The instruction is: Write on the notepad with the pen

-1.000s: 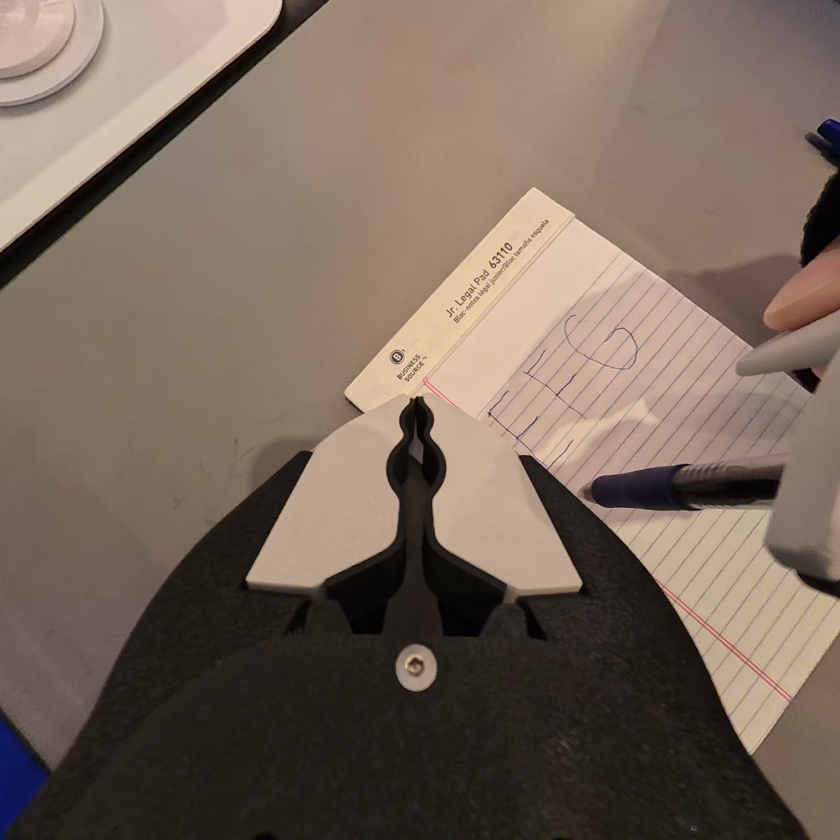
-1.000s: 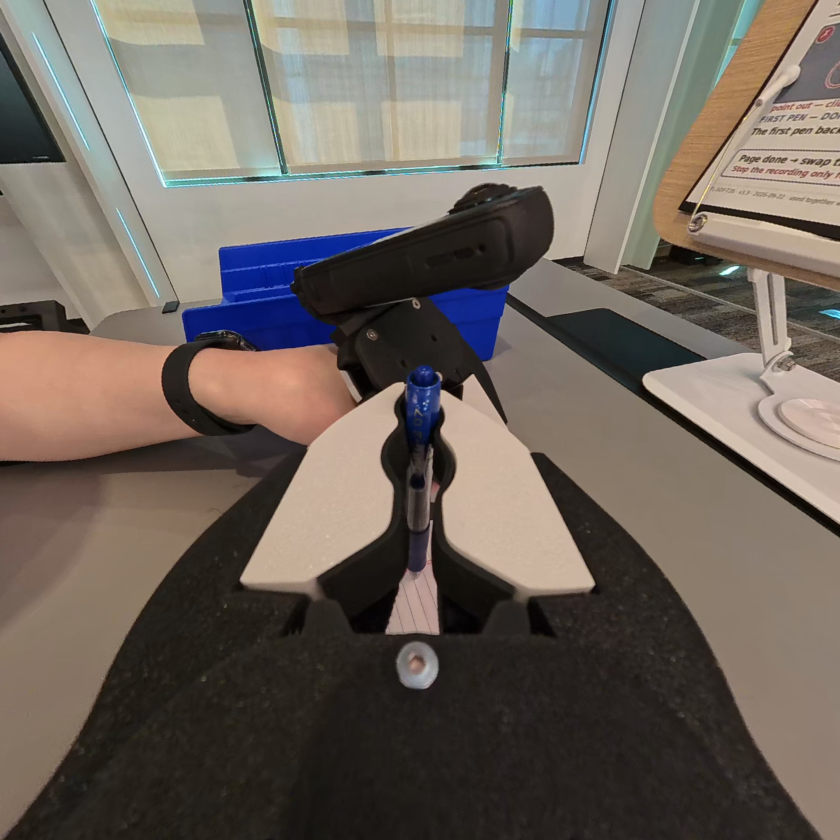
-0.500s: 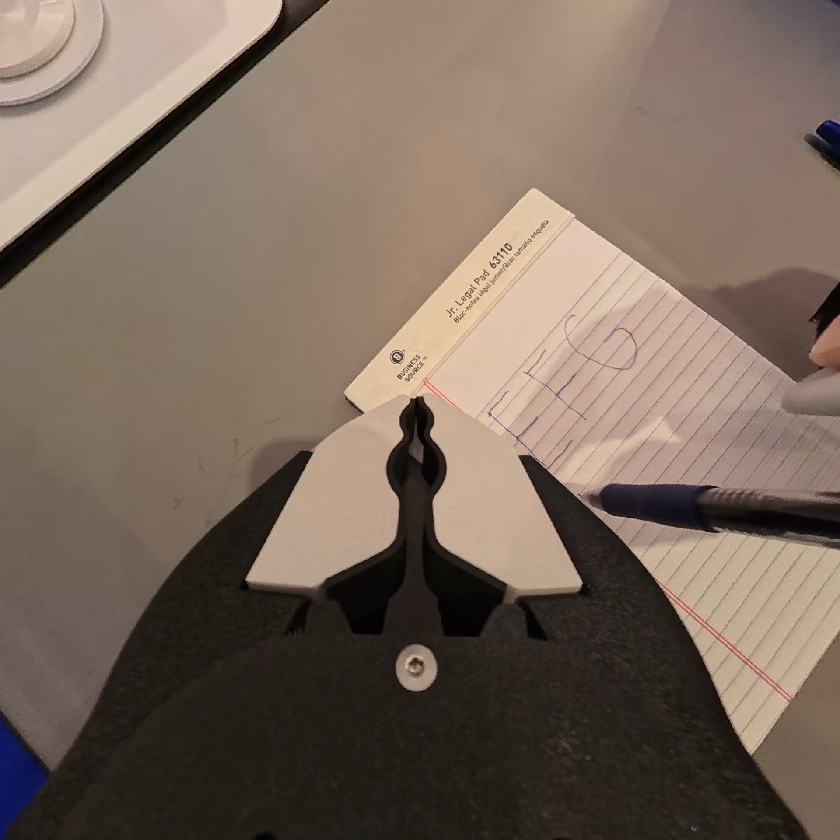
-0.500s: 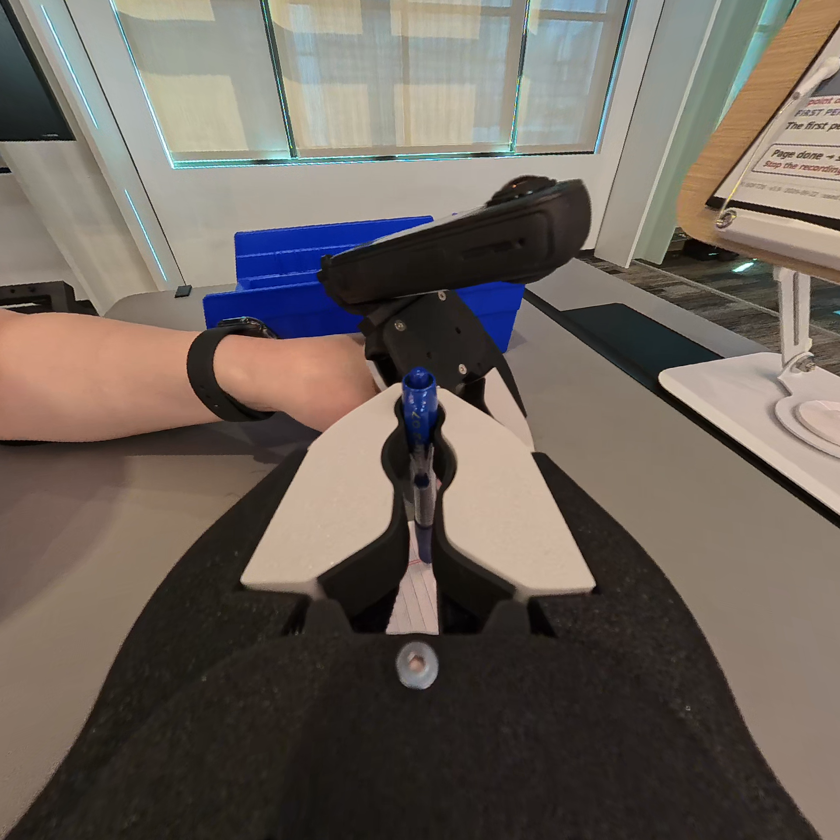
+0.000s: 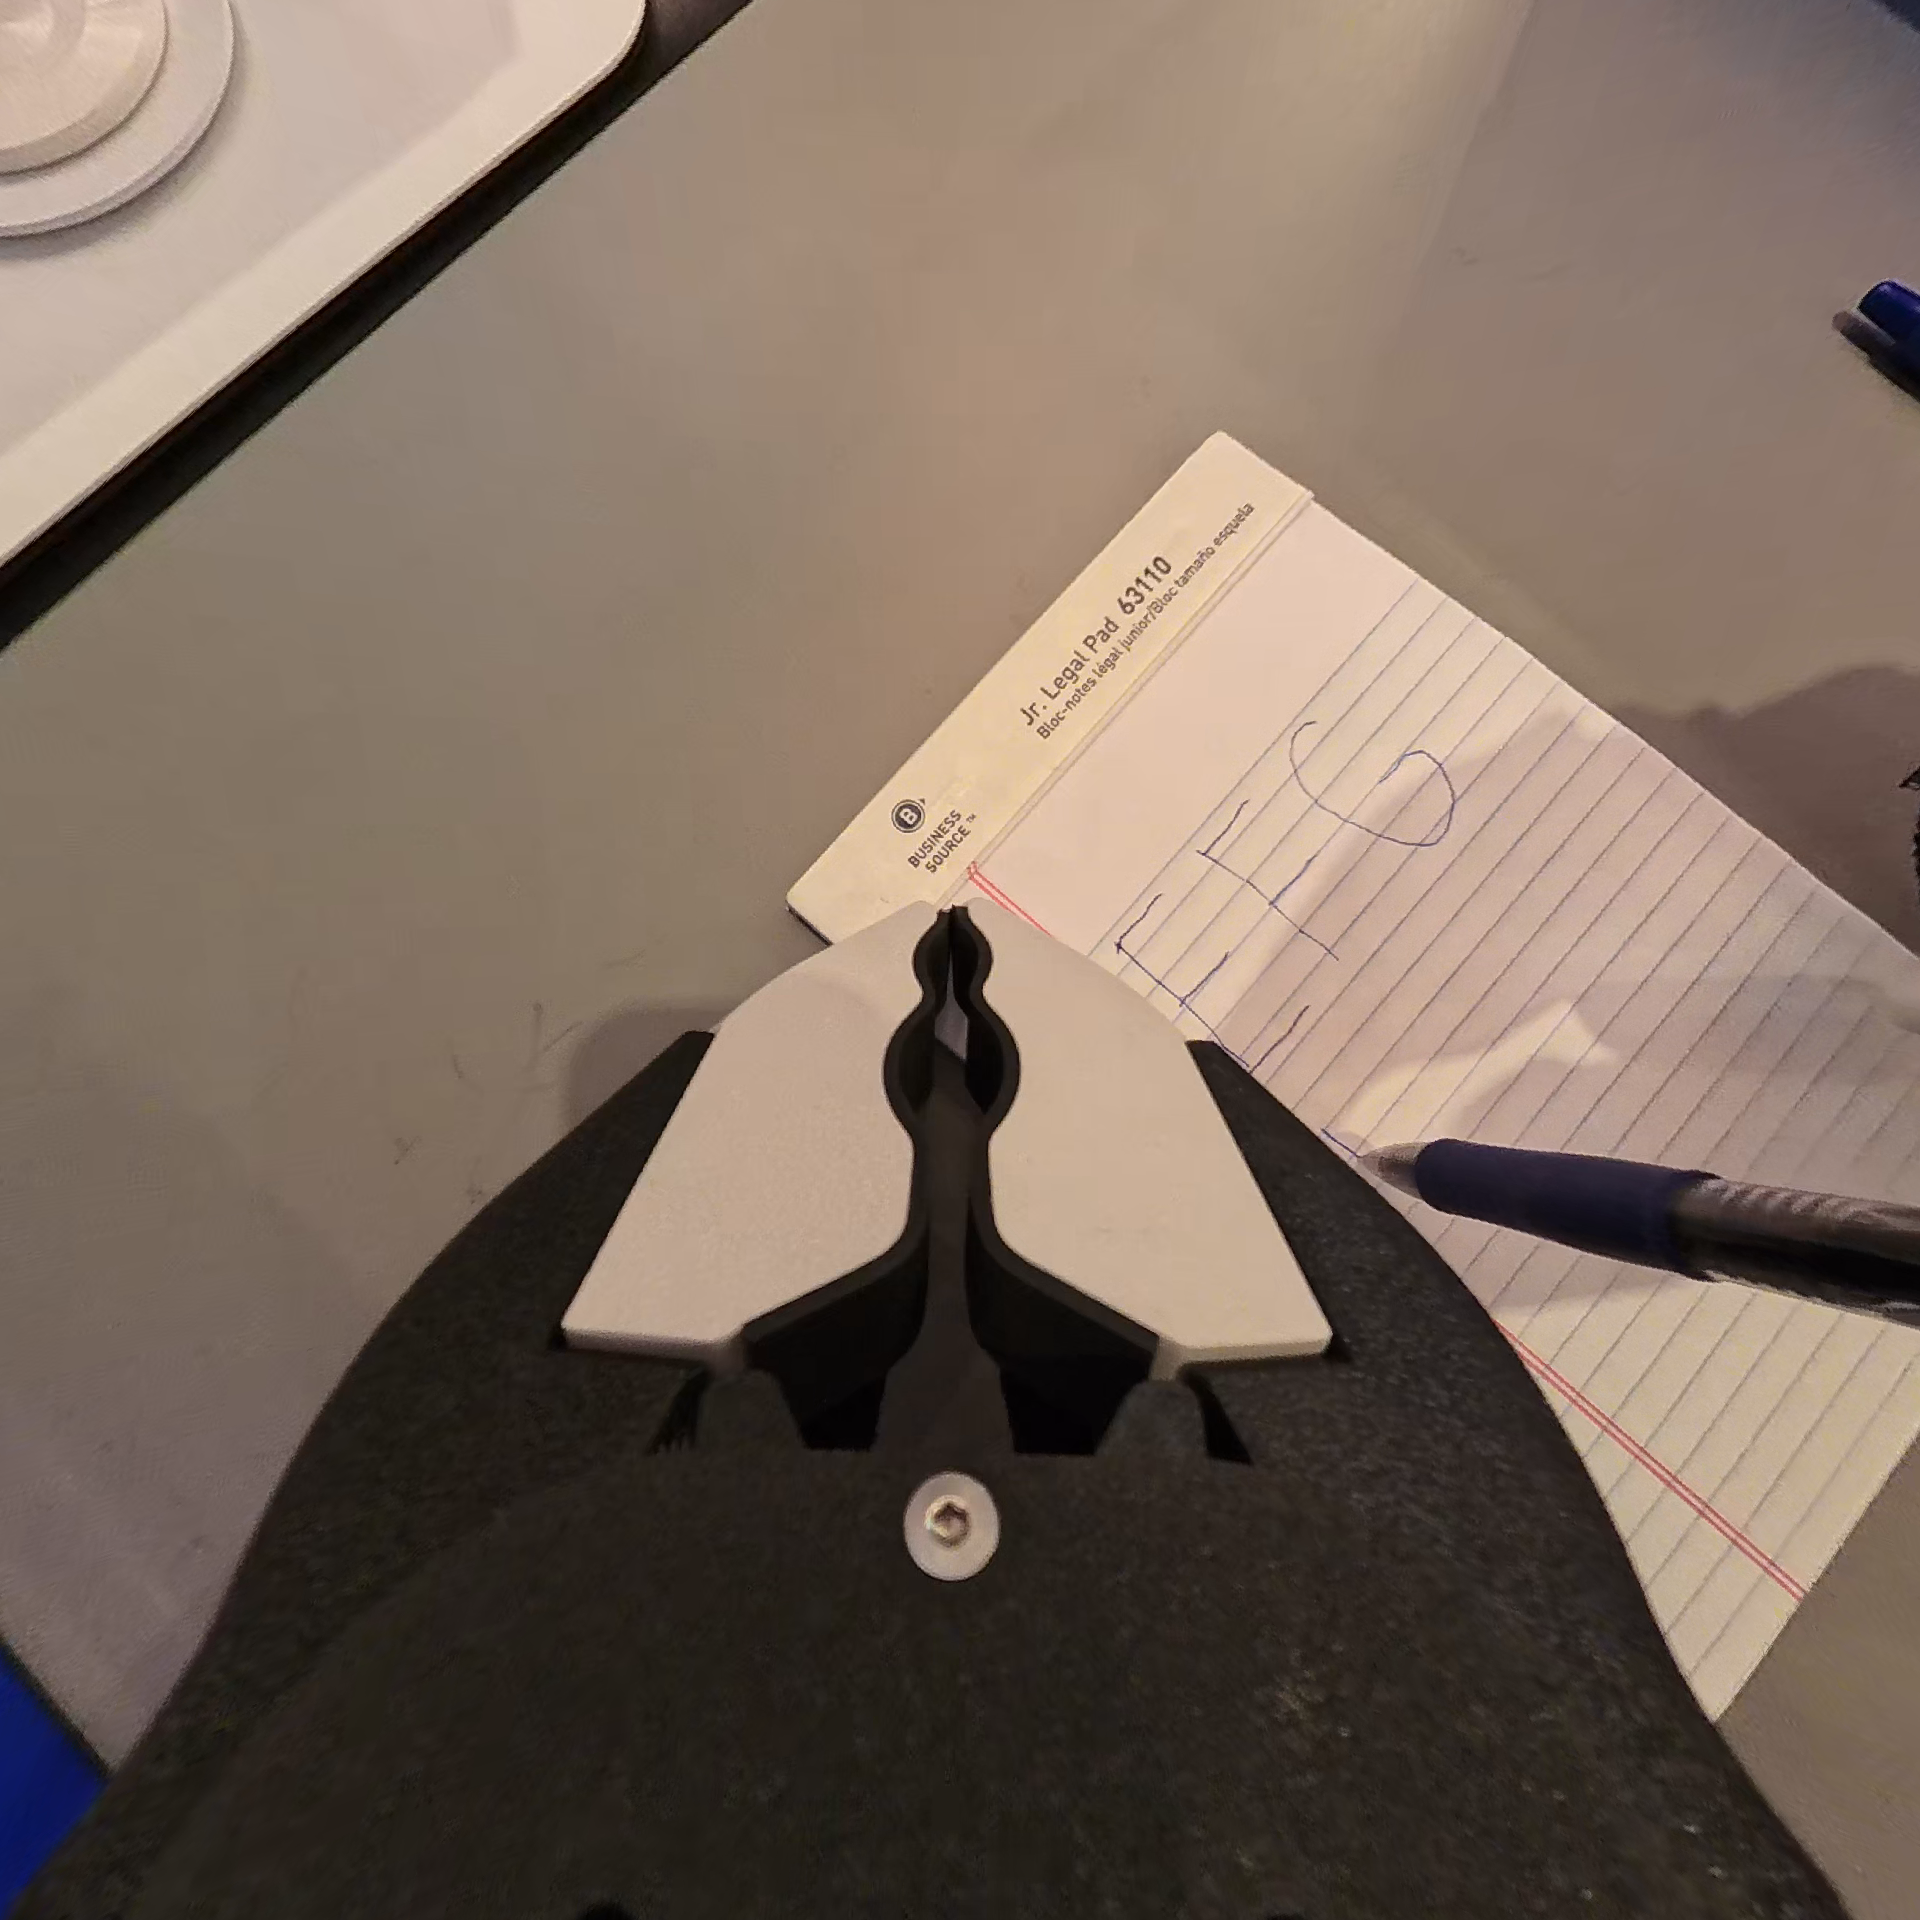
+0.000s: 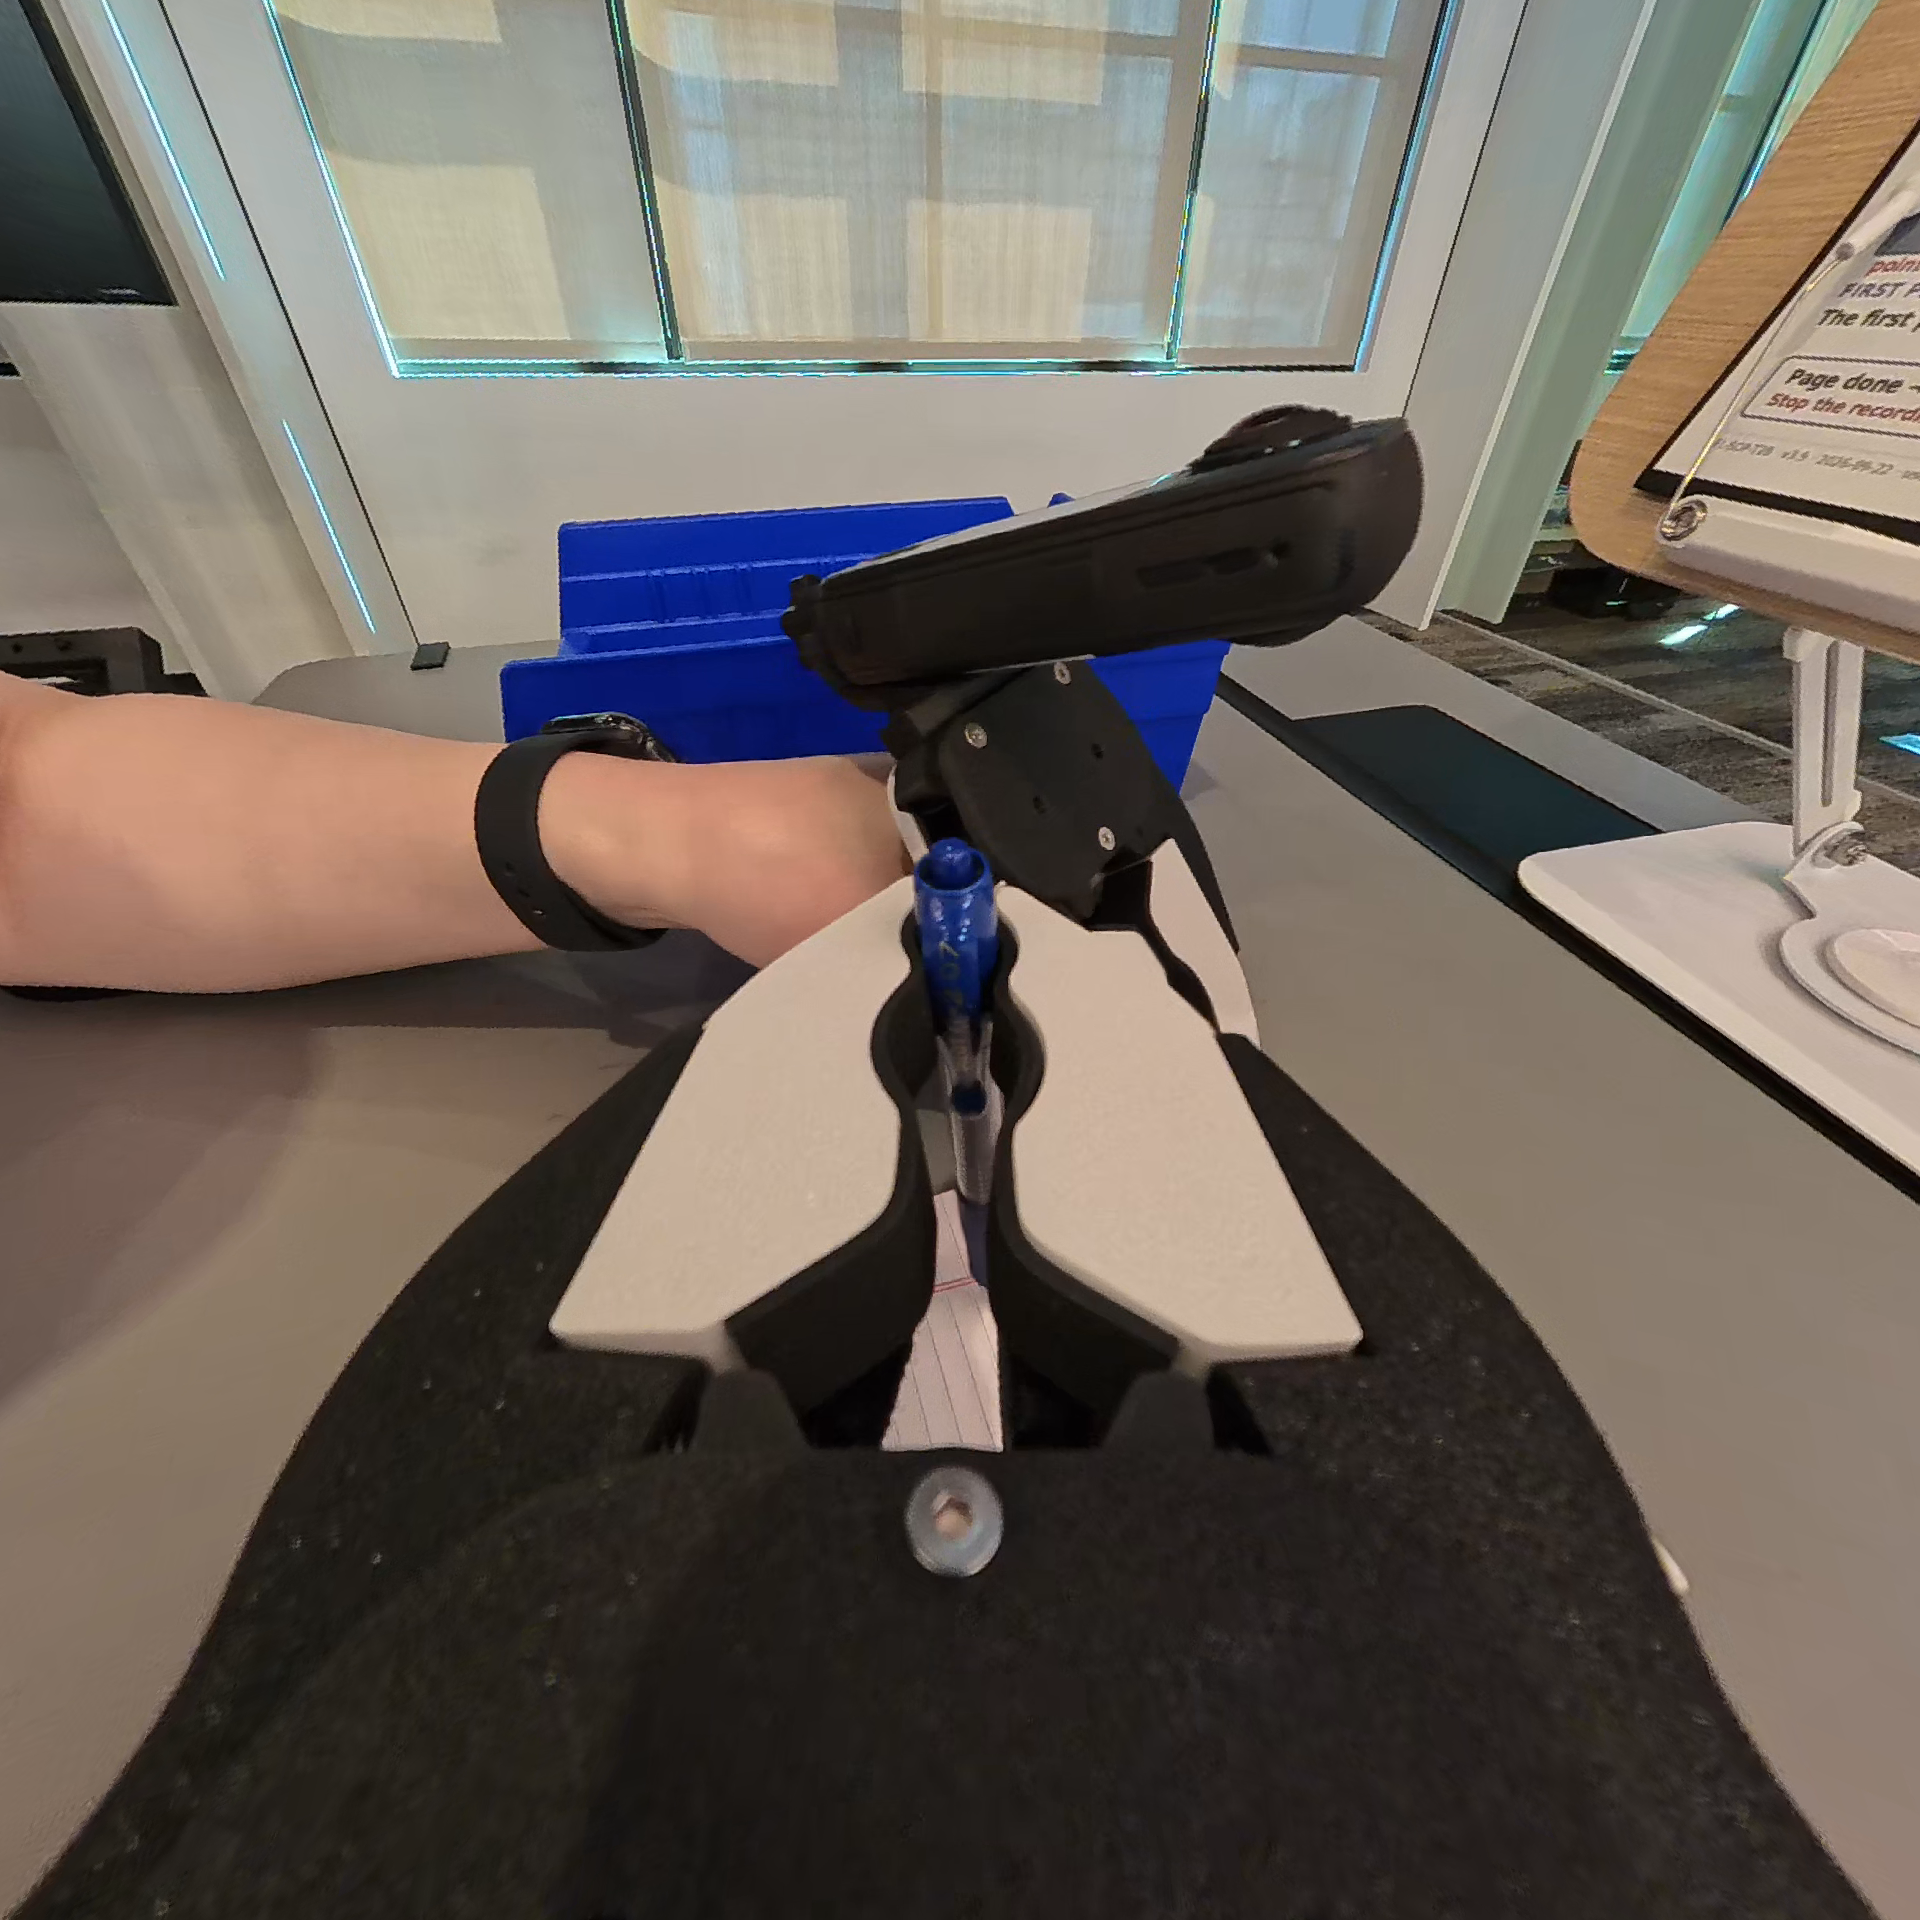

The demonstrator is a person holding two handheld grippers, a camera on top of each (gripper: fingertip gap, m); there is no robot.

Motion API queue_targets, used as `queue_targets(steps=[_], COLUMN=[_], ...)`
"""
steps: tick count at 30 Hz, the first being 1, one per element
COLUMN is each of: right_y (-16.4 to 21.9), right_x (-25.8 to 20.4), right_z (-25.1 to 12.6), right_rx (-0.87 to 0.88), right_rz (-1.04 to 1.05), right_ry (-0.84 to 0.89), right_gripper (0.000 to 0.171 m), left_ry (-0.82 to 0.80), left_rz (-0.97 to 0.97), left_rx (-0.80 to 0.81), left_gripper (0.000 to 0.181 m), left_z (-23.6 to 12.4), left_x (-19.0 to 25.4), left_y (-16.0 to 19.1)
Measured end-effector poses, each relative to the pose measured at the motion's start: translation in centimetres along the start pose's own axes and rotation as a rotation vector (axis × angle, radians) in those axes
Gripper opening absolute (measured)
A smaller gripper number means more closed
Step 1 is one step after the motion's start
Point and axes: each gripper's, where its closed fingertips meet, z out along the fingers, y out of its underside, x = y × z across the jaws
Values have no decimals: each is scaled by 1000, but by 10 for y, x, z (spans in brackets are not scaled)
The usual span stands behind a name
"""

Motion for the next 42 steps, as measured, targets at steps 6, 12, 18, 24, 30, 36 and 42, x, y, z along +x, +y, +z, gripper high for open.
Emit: queue_targets(steps=[6,12,18,24,30,36,42], right_y=[0,0,1,0,-14,-4,-2], right_x=[-3,-7,-10,-9,8,20,25], right_z=[-2,-5,-6,-8,-16,-12,-12], right_rx=[7,1,-2,2,59,33,28], right_rz=[28,45,79,71,6,29,32], right_ry=[-10,-22,-46,-42,41,60,71], right_gripper=[5,5,5,5,5,5,5], left_ry=[1,3,2,3,0,1,2], left_rz=[-1,-3,-4,-5,-1,-1,-2], left_rx=[0,2,5,5,1,2,1], left_gripper=[0,0,0,0,0,0,0], left_z=[0,0,0,0,0,0,0], left_x=[0,0,0,0,0,0,0], left_y=[0,0,0,0,0,0,0])
